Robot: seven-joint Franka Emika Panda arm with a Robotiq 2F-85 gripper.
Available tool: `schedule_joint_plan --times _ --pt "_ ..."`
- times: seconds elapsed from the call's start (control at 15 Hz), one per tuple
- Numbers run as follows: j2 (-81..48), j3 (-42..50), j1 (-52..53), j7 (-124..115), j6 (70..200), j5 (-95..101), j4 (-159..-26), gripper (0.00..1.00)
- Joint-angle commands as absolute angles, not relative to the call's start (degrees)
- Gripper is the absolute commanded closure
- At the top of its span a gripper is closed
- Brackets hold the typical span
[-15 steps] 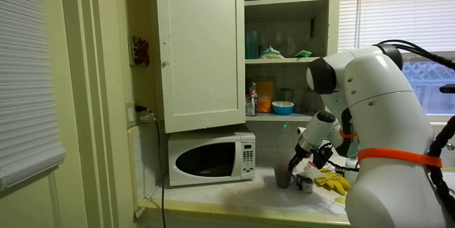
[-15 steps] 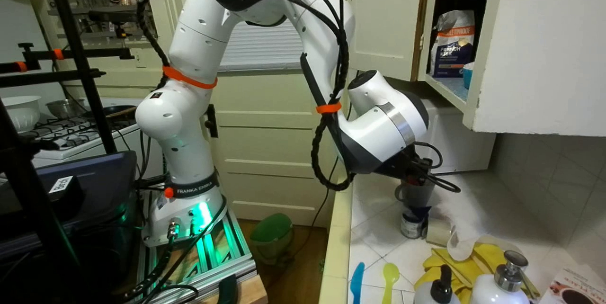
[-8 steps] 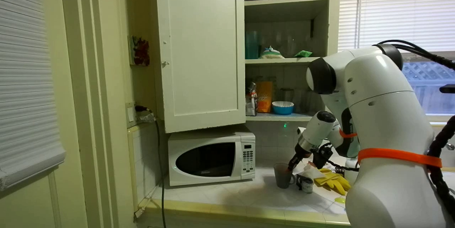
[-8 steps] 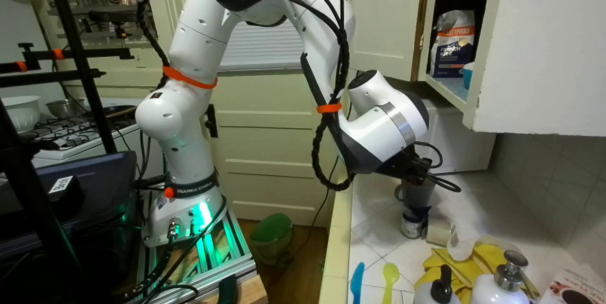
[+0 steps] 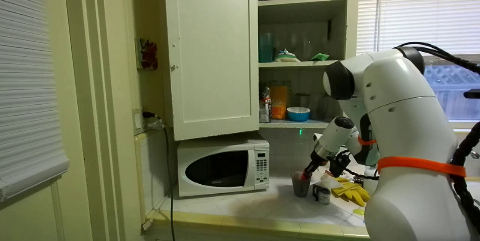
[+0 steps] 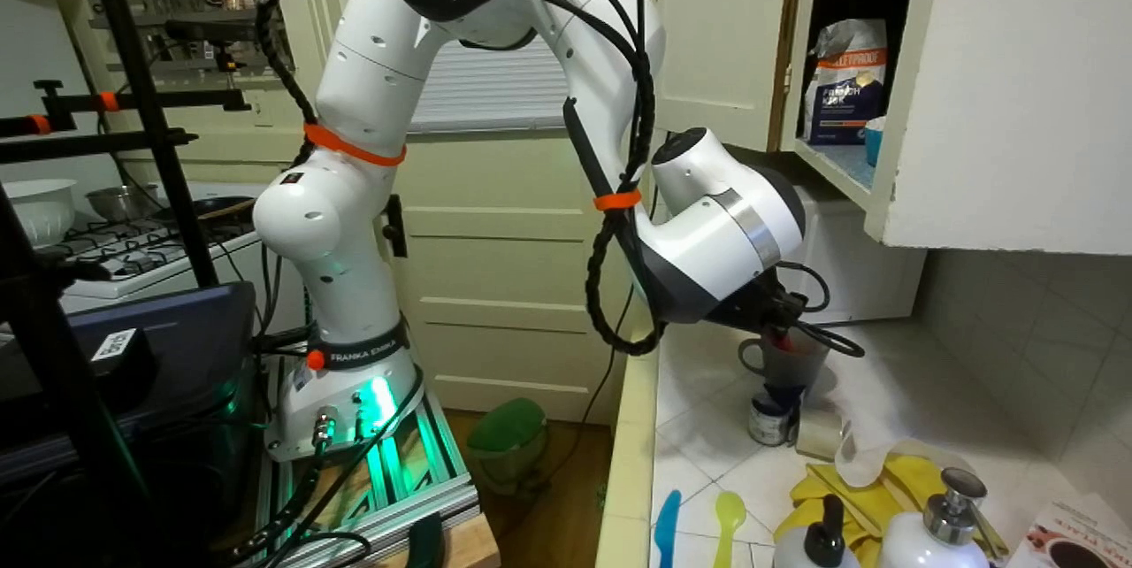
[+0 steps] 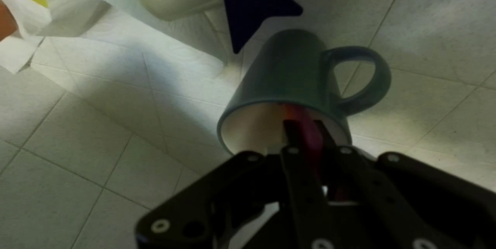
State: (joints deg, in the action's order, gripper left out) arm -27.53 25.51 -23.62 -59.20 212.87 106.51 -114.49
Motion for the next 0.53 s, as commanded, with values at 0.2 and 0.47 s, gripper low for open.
schedule_joint_plan --times 0.2,0.47 --pt "-27.8 25.9 -23.3 -61.3 213.9 107.3 -113.6 0.97" --pt "-25.5 25.6 -23.0 -61.4 212.8 106.1 -115.4 0.97"
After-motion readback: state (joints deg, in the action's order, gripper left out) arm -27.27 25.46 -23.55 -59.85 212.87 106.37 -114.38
